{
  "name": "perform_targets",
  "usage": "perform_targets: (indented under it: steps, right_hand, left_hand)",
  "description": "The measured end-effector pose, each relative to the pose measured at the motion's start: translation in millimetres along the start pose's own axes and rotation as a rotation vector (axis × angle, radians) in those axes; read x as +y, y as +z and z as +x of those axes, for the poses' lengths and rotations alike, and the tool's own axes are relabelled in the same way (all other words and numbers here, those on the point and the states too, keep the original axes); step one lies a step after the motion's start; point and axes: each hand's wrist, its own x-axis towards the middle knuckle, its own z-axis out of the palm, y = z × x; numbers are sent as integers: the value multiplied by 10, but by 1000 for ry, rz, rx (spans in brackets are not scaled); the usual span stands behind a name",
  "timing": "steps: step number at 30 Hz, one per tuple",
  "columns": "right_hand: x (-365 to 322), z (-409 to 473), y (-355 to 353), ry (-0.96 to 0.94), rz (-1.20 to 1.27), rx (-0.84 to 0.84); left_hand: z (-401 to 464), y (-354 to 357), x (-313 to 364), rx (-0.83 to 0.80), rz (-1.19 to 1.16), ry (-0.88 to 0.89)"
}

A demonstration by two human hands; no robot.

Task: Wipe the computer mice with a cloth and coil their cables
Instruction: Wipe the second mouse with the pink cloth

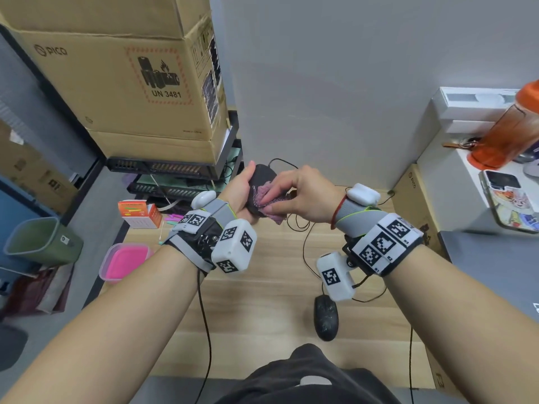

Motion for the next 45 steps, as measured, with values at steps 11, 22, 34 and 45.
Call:
perform_targets:
  steps: [11, 22, 34, 45]
  right_hand:
    - [-83, 30, 9, -52, -41, 71]
    - [49, 40, -167, 87, -200, 272]
    - [97, 38, -185, 107, -188, 174]
    - [-135, 23, -33, -36, -235, -13]
  left_hand:
    - [9, 61, -4, -84, 46, 33]
    - [-6, 143, -12, -62, -21, 87]
    - [-43, 125, 12, 17, -2, 49]
    - [-32, 61, 18, 54, 43, -38]
